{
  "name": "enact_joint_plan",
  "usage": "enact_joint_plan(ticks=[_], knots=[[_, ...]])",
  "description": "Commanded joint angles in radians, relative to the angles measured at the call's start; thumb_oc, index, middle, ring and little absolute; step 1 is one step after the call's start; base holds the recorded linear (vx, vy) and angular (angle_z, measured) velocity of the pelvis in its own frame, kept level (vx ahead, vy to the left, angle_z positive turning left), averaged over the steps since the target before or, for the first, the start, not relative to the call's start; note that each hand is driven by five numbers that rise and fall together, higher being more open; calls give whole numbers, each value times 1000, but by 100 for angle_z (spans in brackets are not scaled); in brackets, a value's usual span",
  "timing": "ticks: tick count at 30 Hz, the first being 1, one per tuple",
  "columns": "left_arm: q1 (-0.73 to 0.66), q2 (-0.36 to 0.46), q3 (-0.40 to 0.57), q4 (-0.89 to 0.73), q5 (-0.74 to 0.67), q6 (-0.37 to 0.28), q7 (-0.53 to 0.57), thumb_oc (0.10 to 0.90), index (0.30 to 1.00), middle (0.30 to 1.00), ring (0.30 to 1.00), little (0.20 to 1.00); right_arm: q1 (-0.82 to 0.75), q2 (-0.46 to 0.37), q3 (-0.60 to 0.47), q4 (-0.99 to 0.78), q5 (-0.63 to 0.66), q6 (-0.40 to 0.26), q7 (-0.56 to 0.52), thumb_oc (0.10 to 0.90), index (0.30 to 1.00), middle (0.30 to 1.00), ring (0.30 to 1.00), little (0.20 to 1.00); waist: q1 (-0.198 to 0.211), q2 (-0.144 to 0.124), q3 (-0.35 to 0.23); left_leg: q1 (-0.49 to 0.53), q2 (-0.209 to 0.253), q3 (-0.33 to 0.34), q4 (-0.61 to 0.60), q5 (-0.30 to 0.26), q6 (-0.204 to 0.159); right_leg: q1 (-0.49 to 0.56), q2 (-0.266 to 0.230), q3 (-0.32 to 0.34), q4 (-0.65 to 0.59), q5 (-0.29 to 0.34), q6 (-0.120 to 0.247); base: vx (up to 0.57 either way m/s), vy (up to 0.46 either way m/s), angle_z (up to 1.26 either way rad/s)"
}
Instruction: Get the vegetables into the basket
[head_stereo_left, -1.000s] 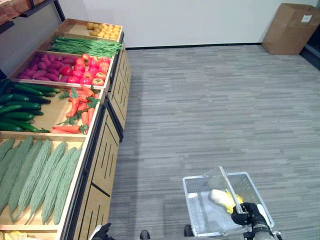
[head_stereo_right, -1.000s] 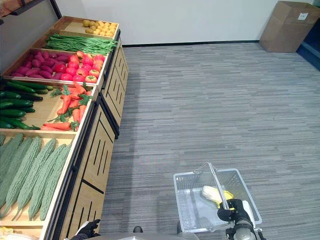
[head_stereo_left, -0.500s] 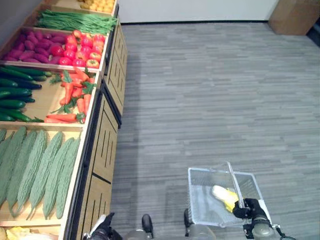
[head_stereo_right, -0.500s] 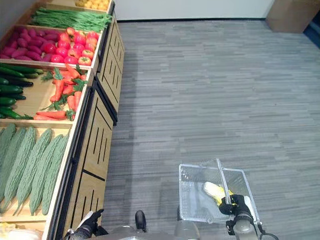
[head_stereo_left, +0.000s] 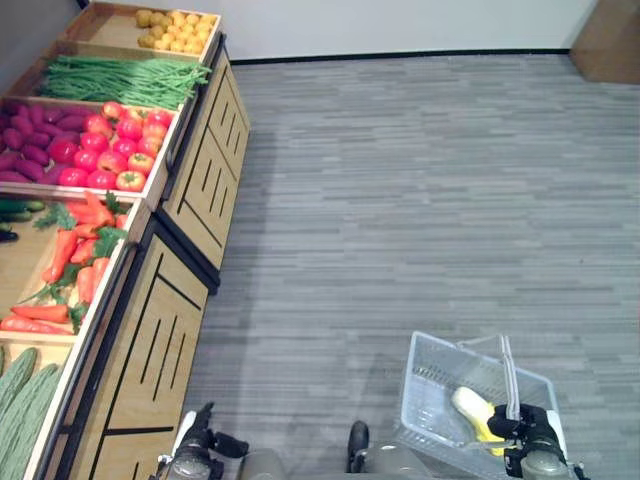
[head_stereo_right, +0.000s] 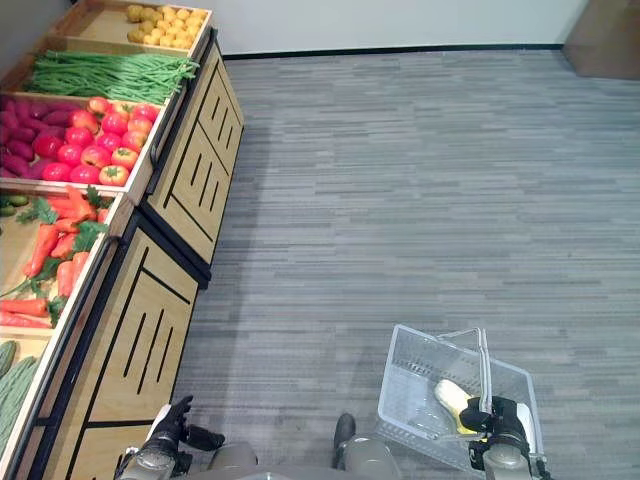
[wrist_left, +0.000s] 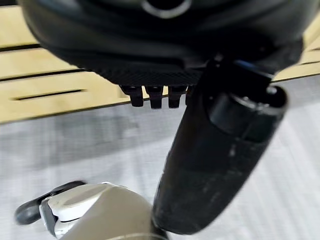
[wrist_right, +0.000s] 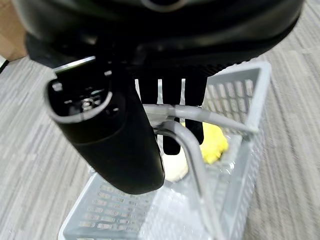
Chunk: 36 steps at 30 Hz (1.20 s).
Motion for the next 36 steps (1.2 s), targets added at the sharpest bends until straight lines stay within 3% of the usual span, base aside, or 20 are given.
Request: enact_joint_plan(ticks=[1, 3, 6, 8, 11, 16, 25, 29, 31, 32, 34, 36], knots=[[16, -3, -59, 46, 4, 17, 25, 900, 1000, 1000, 1000, 1000, -17, -87, -13, -24, 19, -59, -70, 400, 300, 300, 300, 300, -5, -6, 47, 142, 3, 143, -703, -113, 31, 46, -91, 97, -49, 55, 235, 428, 98, 13], [18, -7, -65, 55, 14, 20, 33, 900, 1000, 1000, 1000, 1000, -21, -83, 5, -34, 5, -60, -79, 400, 300, 300, 300, 300, 18, 11, 42, 126, 16, 123, -860, -6, 14, 94, -77, 117, -46, 24, 241, 508, 187, -73], [20, 5, -66, 73, 32, 22, 33, 900, 1000, 1000, 1000, 1000, -12, -55, 14, -30, -3, -60, -68, 400, 300, 300, 300, 300, 22, -17, 7, 139, -31, 142, -820, -64, 50, 139, -113, 150, -7, -11, 271, 511, 294, -120], [5, 23, -79, 71, 50, 17, 31, 900, 1000, 1000, 1000, 1000, -25, -41, 15, -28, -3, -54, -64, 400, 300, 300, 300, 300, 25, -46, -1, 118, -77, 168, -741, -130, 81, 131, -161, 178, 13, 41, 302, 291, 336, -38], [-16, 38, -86, 64, 42, 12, 36, 900, 1000, 1000, 1000, 1000, -48, -29, 31, -29, 3, -55, -60, 400, 300, 300, 300, 300, 26, -66, -4, 91, -103, 180, -696, -173, 98, 115, -187, 191, 8, 96, 322, 110, 189, 15], [-30, 56, -87, 69, 52, 10, 45, 900, 1000, 1000, 1000, 1000, -69, -11, 53, -29, -3, -58, -57, 400, 300, 300, 300, 300, 30, -80, -1, 84, -123, 194, -678, -205, 115, 101, -206, 196, 16, 153, 339, 65, 116, 23], [-15, 59, -96, 73, 76, 5, 39, 900, 1000, 1000, 1000, 1000, -67, 6, 64, -20, -5, -62, -47, 400, 300, 300, 300, 300, 32, -93, -11, 121, -143, 205, -736, -203, 130, 90, -216, 210, 16, 265, 365, 43, 48, 12], [-4, 53, -112, 67, 94, 5, 36, 900, 1000, 1000, 1000, 1000, -78, 12, 81, -39, -17, -61, -47, 400, 300, 300, 300, 300, 35, -92, -13, 139, -155, 207, -759, -207, 141, 77, -222, 215, 37, 310, 377, 25, 52, 4], [2, 53, -115, 65, 104, 7, 35, 900, 1000, 1000, 1000, 1000, -88, 12, 87, -43, -23, -62, -46, 400, 300, 300, 300, 300, 44, -84, -7, 162, -159, 207, -773, -214, 154, 48, -226, 211, 101, 342, 381, 5, 120, -6], [8, 54, -114, 63, 106, 9, 40, 900, 1000, 1000, 1000, 1000, -107, 10, 104, -63, -35, -64, -51, 400, 300, 300, 300, 300, 47, -61, 14, 194, -150, 208, -792, -214, 169, -8, -224, 193, 234, 387, 380, -5, 162, -6], [6, 54, -116, 64, 106, 11, 39, 900, 1000, 1000, 1000, 1000, -120, 10, 118, -85, -42, -69, -53, 400, 300, 300, 300, 300, 40, -38, 31, 226, -145, 199, -807, -219, 176, -60, -201, 196, 322, 362, 370, 42, 166, -13], [0, 54, -111, 76, 102, 13, 46, 900, 1000, 1000, 1000, 1000, -130, 8, 132, -105, -52, -74, -58, 400, 300, 300, 300, 300, 28, -26, 47, 263, -142, 191, -817, -225, 176, -135, -182, 190, 334, 305, 351, 118, 74, -15]])
